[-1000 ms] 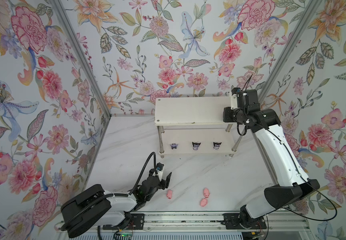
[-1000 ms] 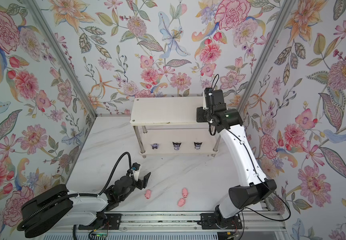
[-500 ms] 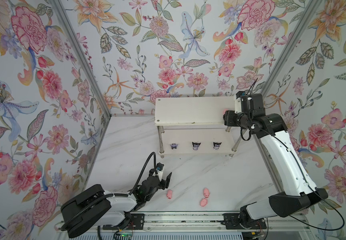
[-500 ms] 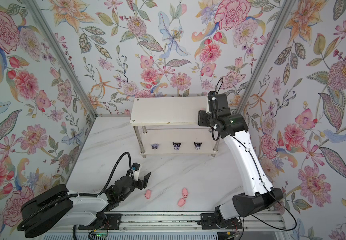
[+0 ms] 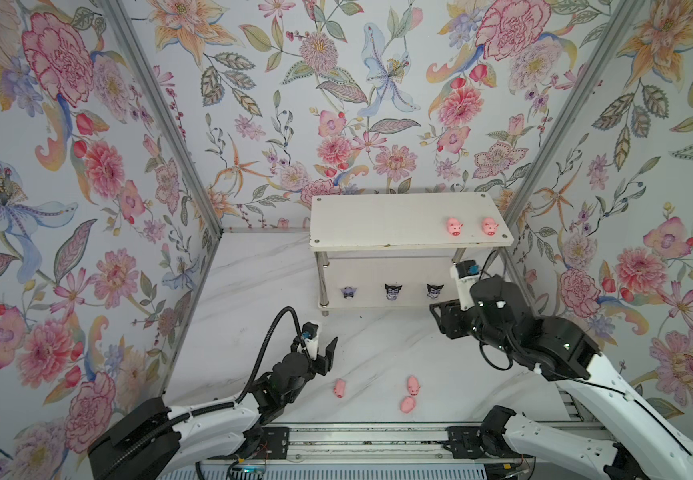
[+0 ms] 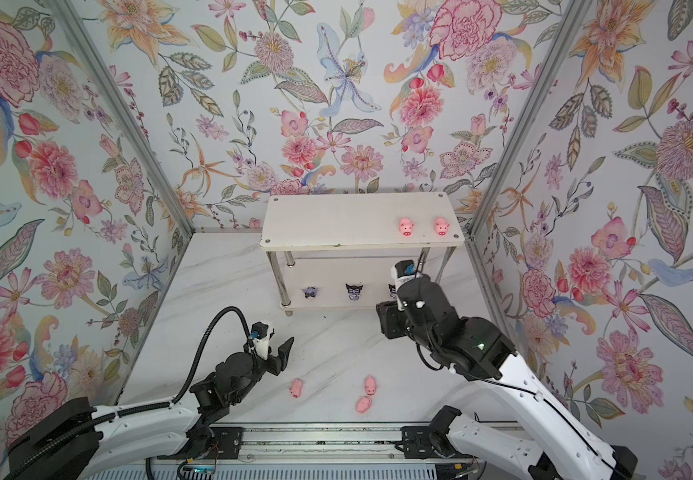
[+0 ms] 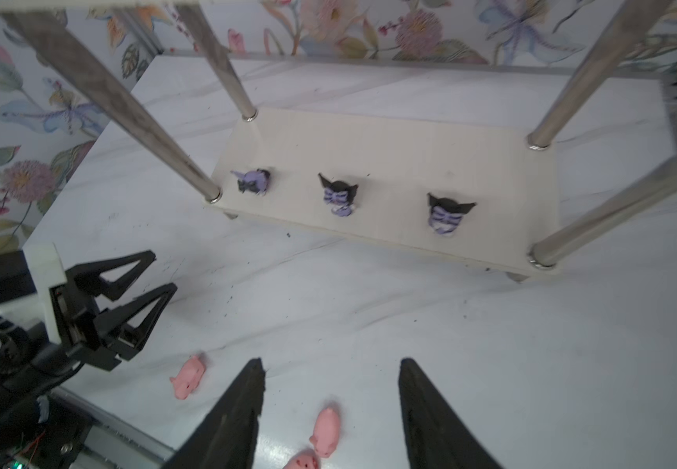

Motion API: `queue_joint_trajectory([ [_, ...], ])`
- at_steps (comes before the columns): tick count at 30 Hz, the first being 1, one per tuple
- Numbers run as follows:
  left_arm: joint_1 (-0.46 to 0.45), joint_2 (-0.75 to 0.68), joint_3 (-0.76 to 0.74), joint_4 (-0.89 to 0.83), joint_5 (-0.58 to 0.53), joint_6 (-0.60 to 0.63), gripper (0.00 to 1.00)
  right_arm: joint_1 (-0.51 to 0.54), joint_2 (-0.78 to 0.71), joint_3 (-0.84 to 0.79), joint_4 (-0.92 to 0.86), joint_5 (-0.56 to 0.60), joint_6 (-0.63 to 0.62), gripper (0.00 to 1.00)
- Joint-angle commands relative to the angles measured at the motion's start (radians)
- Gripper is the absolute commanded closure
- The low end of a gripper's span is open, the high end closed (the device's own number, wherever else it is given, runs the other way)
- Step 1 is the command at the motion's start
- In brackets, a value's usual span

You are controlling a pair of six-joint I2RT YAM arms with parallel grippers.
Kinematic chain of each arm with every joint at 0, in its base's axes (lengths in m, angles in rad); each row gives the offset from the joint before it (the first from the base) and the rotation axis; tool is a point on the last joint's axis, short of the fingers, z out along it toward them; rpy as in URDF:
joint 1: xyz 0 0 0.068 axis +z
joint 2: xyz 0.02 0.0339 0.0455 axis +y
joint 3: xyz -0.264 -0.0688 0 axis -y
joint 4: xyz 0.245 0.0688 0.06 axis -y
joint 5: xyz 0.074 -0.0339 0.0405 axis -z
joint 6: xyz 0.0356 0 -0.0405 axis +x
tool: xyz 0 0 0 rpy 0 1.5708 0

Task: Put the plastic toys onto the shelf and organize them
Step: 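Open the right gripper and swing it back down toward the pigs near the left gripper, then lower the open right gripper over a pink pig beside the left gripper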

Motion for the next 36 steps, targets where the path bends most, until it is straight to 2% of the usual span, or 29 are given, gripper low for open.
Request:
queue_joint_trajectory([
  [1,0.015,-0.144,-0.031,-0.183,-0.062,-0.071,0.35,0.197,0.076,-0.205,0.214,-0.004,0.121,0.45],
  [5,0.015,-0.315,-0.086,-0.395,-0.130,-0.147,0.38,0.403,0.248,-0.334,0.539,-0.017,0.146,0.47],
  [7,0.015,-0.355,-0.124,-0.397,-0.087,-0.191,0.41,0.465,0.354,-0.331,0.634,-0.011,0.151,0.54],
  [8,0.016,-0.361,-0.135,-0.382,-0.063,-0.199,0.41,0.481,0.409,-0.323,0.685,-0.042,0.149,0.64],
  [10,0.016,-0.340,-0.141,-0.353,-0.057,-0.194,0.45,0.493,0.509,-0.300,0.748,-0.086,0.146,0.92],
  [11,0.018,-0.318,-0.137,-0.344,-0.061,-0.192,0.46,0.499,0.551,-0.287,0.768,-0.097,0.146,0.98],
  [16,0.018,-0.102,-0.109,-0.234,-0.005,-0.186,0.46,0.521,0.711,-0.193,0.803,-0.117,0.131,1.00],
  [19,0.017,0.013,-0.111,-0.132,0.047,-0.205,0.42,0.523,0.742,-0.166,0.803,-0.076,0.136,1.00],
  [23,0.017,0.088,-0.115,-0.049,0.065,-0.235,0.41,0.497,0.742,-0.178,0.814,-0.037,0.158,1.00],
  [29,0.017,0.084,-0.100,-0.074,0.071,-0.240,0.39,0.453,0.724,-0.270,0.857,-0.044,0.210,1.00],
  [36,0.004,-0.042,-0.100,-0.212,0.086,-0.272,0.33,0.452,0.667,-0.439,0.942,-0.048,0.300,1.00],
])
